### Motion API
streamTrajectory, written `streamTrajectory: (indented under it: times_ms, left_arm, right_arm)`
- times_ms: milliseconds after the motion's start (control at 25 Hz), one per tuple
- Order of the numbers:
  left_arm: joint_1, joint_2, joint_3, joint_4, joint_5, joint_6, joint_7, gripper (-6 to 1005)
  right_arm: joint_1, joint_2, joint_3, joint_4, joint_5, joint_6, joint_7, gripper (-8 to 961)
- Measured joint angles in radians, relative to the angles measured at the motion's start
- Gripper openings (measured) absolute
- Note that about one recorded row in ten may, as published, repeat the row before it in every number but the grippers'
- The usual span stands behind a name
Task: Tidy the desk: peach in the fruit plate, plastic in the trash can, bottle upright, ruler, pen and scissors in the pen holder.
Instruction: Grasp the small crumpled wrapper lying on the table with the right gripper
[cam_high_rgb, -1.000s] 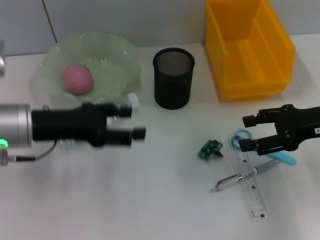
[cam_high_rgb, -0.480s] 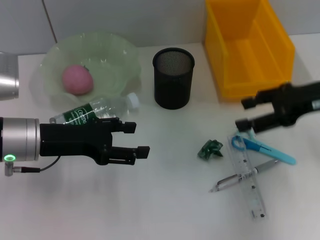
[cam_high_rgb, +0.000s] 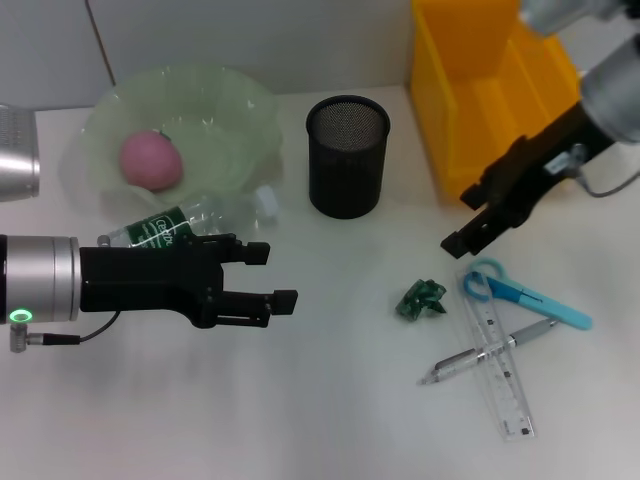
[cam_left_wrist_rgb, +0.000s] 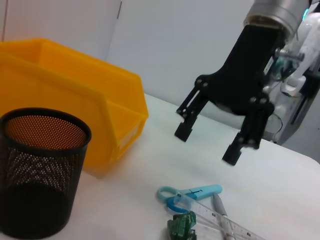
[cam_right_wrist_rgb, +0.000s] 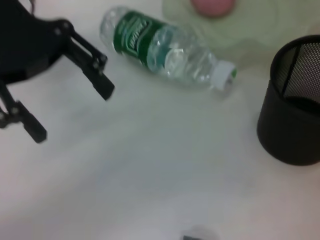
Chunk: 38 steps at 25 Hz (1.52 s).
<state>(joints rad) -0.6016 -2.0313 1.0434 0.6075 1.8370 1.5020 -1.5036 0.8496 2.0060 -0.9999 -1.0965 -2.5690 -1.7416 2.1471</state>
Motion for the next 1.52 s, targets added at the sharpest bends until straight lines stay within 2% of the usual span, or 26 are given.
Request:
streamTrajectory:
  times_ms: [40, 160, 200, 440, 600, 1000, 1520]
  left_arm:
    - [0.001, -0.002, 0.0, 0.0, 0.0, -0.004, 0.0, 832]
    - [0.001, -0.006, 0.0, 0.0, 0.002, -0.017, 0.0, 832]
    - [0.001, -0.007, 0.0, 0.0, 0.003, -0.021, 0.0, 832]
    - [0.003, -0.007, 0.0, 0.0, 0.003, -0.023, 0.0, 831]
    - [0.004, -0.007, 0.0, 0.0, 0.004, -0.024, -0.001, 831]
    - [0.008, -0.007, 0.0, -0.005, 0.005, -0.027, 0.0, 831]
    - [0.009, -0.009, 0.0, -0.001, 0.005, -0.028, 0.0, 831]
  right_arm:
    - [0.0, 0.0, 0.0, 0.0, 0.0, 0.0, 0.0, 811]
    - [0.029, 0.036, -0.026, 0.021, -0.068, 0.029, -0.034, 811]
    - [0.037, 0.05, -0.067, 0.041, -0.093, 0.056, -0.043, 811]
    - [0.042, 0.065, -0.156, 0.107, -0.102, 0.15, -0.049, 811]
    - [0.044, 0.069, -0.174, 0.176, -0.099, 0.22, -0.085, 811]
    - [0.059, 0.074, -0.237, 0.278, -0.068, 0.294, -0.101, 812]
    - [0.055, 0.079, -0.283, 0.297, -0.039, 0.31, -0.1, 811]
